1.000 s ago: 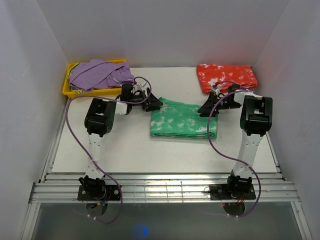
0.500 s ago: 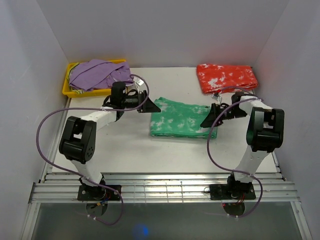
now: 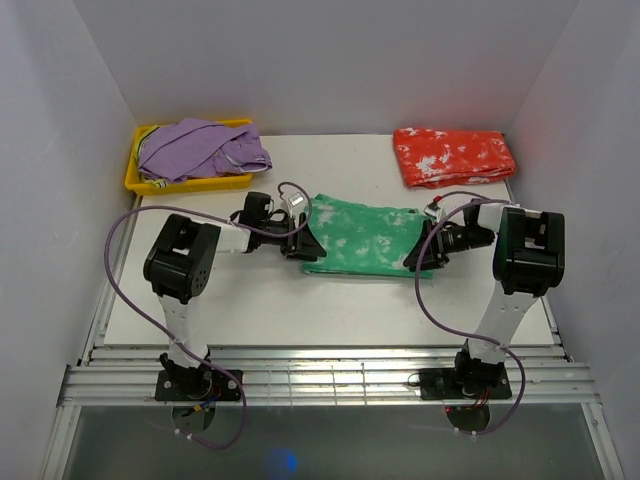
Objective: Fold and stack the trousers
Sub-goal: Fold the trousers, then neatly place the folded trousers to the corner
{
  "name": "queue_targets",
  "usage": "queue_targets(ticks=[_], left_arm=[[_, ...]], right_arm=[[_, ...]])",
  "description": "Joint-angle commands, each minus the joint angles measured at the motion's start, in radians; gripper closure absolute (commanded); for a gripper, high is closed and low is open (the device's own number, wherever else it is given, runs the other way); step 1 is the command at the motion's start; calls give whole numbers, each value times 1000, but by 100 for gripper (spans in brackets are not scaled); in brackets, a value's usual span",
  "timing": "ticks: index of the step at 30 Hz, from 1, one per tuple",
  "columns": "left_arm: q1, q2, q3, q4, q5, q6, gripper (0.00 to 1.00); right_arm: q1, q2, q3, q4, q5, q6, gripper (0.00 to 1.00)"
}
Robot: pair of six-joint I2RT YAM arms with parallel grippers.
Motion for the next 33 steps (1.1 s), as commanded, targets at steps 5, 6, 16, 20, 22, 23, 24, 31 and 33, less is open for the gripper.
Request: queue_targets(ticks=[5,6,16,20,22,23,24,31,33], left_arm=[[-161,-330,149,-370,-413,656,14],[-193,-364,144,-384,-484,748,2],[-404,-426,101,-259,-602,1202,2],[-499,-303,124,-241,-639,1234,2],[-519,-269,101,-160,-616,1269,2],[-545,-239,91,-140,-624,1278,3],[-557,-219,95,-131,-633,1286,4],[-612,-50,209,-108,-713,1317,19],[-632,-18,233,-106,-757,1358,22]], right_arm=[[-24,-336,130,59,224,36,21],[-26,-364,143,72,257,38,16],[-49,-668,18,424,636,101,10],[-84,-593,76,275,516,154,10],[-122,-587,52,271,472,199,10],[-148,-585,30,271,455,234,10],[-162,-585,19,271,446,252,10],[-251,-550,-41,245,352,354,10],[-268,-536,-44,236,343,354,10]])
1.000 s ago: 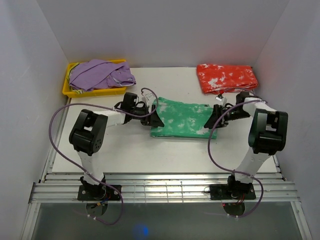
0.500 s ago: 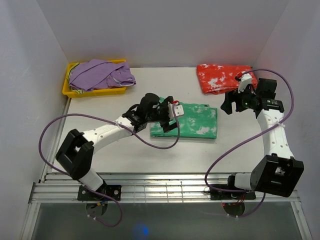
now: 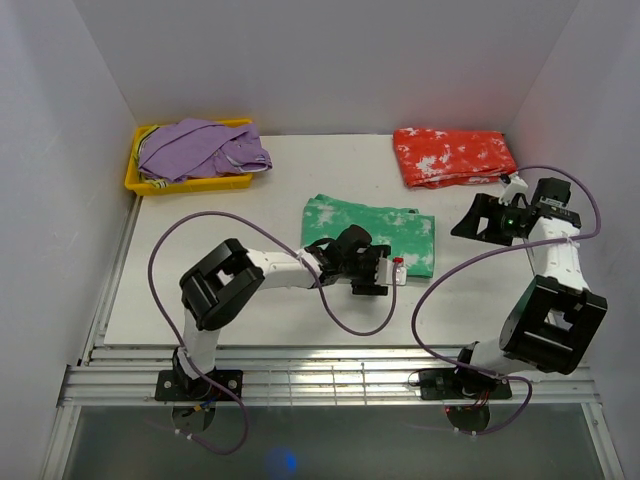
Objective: Fold and stack the trousers
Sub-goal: Neatly place the folded trousers to the corner
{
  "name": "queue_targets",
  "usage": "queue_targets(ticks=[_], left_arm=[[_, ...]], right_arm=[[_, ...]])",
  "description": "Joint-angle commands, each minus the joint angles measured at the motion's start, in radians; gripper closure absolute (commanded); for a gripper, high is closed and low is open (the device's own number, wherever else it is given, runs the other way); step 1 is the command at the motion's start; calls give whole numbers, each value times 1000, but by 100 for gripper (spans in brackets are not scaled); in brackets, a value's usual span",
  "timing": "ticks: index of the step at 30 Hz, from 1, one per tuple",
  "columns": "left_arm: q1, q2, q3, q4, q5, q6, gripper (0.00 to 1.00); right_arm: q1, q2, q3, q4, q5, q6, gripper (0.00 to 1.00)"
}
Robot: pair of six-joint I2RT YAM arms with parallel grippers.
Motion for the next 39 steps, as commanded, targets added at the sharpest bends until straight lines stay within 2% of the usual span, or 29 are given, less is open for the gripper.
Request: queue_targets(ticks=[1,4,7,8,9,11,12,15,16,22,30,39], left_arm=[[-23,31,65,50,-81,72,24],[-36,87,92,36,-129,101,30],[-46,130,106,-7,-158,158,44],[-49,137,105,-10,-161,166,53],[-49,143,111,-24,-159,169,57],[-43,161,159,-71,-156,137,65],[-37,187,187,-119,-147,94,75],[-8,212,281,-205,-74,6,96],[0,213,296,-208,-54,-49,99],[66,238,434,-334,124,-207,100],[191,296,566,-389,383,-423,100],[248,342,623,-378,551,-563,100]], right_arm=[[-22,16,-7,-20,-72,44,10],[-31,23,-17,-14,-74,47,10],[-42,32,-29,-17,-81,71,10],[-47,36,-46,-16,-86,83,10],[-60,38,-56,-16,-92,97,10],[-71,49,-98,-2,-121,142,10],[-80,53,-115,7,-129,157,10],[-100,73,-185,79,-170,212,10],[-105,79,-201,102,-181,226,10],[-128,107,-256,214,-218,310,10],[-136,64,-342,359,-250,413,10],[-100,116,-494,705,-252,587,10]])
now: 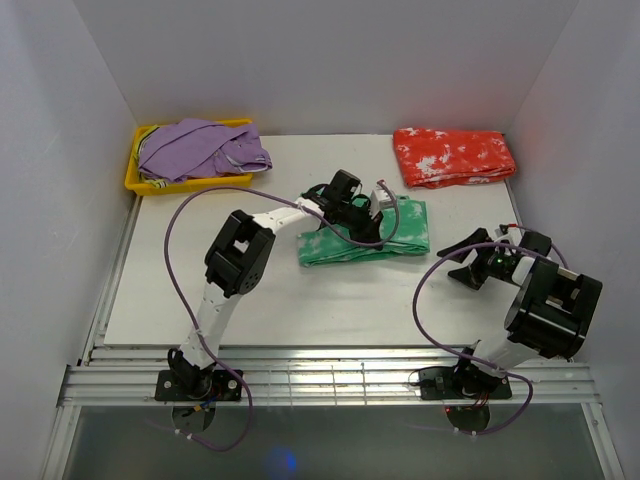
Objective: Fold and stack the trousers
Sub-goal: Neatly place the folded trousers to the corner
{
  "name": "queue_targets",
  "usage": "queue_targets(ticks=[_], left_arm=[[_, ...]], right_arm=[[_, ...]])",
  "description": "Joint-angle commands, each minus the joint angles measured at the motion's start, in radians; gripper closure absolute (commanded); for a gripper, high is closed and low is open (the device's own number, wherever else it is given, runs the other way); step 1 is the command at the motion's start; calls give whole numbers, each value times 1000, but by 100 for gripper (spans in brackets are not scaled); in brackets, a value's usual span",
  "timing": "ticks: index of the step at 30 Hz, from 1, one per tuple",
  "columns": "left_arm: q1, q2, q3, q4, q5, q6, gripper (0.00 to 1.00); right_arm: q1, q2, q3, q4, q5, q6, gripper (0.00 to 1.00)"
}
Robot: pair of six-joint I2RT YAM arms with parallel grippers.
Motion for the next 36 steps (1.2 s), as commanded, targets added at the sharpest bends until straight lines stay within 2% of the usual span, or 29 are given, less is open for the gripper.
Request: queue_targets(ticks=[1,4,6,8,9,10,12,14,22,30,33,34,36], left_arm=[[10,11,53,-9,140,-91,100],[10,13,56,-4,129,-87,100],[7,1,35,28,39,-87,100],[1,-18,24,30,-42,-64,88],[-2,-27,15,33,-58,-52,77],[-11,-54,3,36,-76,-38,62],[-25,-88,-49,57,-163,11,52],[-60,-139,-86,68,-235,81,46],[-181,-188,-174,112,-550,247,41],[-215,-79,-159,152,-719,387,39],[-205,-21,-133,128,-742,393,46],[-197,-9,-130,123,-747,389,55],[-195,16,-126,111,-756,379,62]], right_arm=[[24,37,-35,225,-19,95,10],[59,75,-41,322,-11,151,10],[79,85,-47,383,-8,197,10],[85,94,-51,402,-14,220,10],[85,94,-48,396,-20,220,10],[87,86,-44,386,-21,216,10],[87,74,-38,362,-19,191,10],[87,52,-32,334,-21,184,10],[87,14,-26,308,-17,184,10],[85,16,-29,305,-19,182,10],[85,9,-31,307,-21,182,10],[85,8,-31,305,-22,181,10],[85,6,-34,307,-27,181,10]])
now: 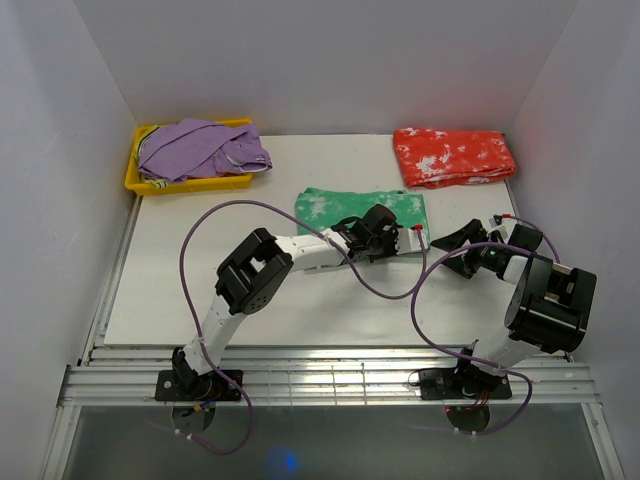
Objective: Fold and stack the trousers
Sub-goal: Neatly place the folded trousers to the corner
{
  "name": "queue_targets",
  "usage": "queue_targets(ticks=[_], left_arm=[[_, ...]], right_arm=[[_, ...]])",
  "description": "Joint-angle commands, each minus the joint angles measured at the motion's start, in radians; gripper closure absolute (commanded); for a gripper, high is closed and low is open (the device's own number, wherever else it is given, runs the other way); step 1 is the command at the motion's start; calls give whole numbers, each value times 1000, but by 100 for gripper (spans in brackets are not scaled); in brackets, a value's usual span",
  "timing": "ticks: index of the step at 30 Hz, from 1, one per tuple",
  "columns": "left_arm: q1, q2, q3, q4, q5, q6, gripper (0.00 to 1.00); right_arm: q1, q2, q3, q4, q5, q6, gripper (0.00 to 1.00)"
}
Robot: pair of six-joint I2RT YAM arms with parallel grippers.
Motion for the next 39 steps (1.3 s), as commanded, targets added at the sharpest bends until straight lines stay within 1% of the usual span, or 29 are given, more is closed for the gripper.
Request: queue_targets(ticks=[1,2,5,8,9,13,16,17,18,23,28,35,39], left_arm=[[23,66,3,-67,-63,12,63],[23,73,-1,-74,-59,3,67],[23,84,-11,-90,-24,-9,76],[29,89,-8,-146,47,-37,99],[40,78,-1,-160,88,-69,100],[73,8,11,-208,327,-168,100],[89,-34,19,-229,424,-222,100],[93,-40,25,-237,484,-233,100],[99,-45,31,-240,501,-245,100],[119,-39,86,-272,594,-317,100],[147,-16,155,-298,664,-366,100],[173,12,209,-323,723,-420,100],[187,30,232,-326,750,-442,100]], right_arm=[[-1,-31,0,7,-14,3,10],[0,-31,-5,16,-15,9,10],[0,-33,-17,44,-18,35,10],[-1,-34,-25,73,-20,60,10],[-1,-36,-25,82,-18,68,10],[0,-34,-24,118,-6,84,10],[5,-22,-37,176,-5,104,10],[8,-17,-42,193,-5,109,10],[14,-4,-47,231,-8,124,10],[54,56,-42,285,-17,172,10],[102,81,-83,364,-5,218,10],[112,125,-62,317,29,181,10],[126,164,-74,357,-12,215,10]])
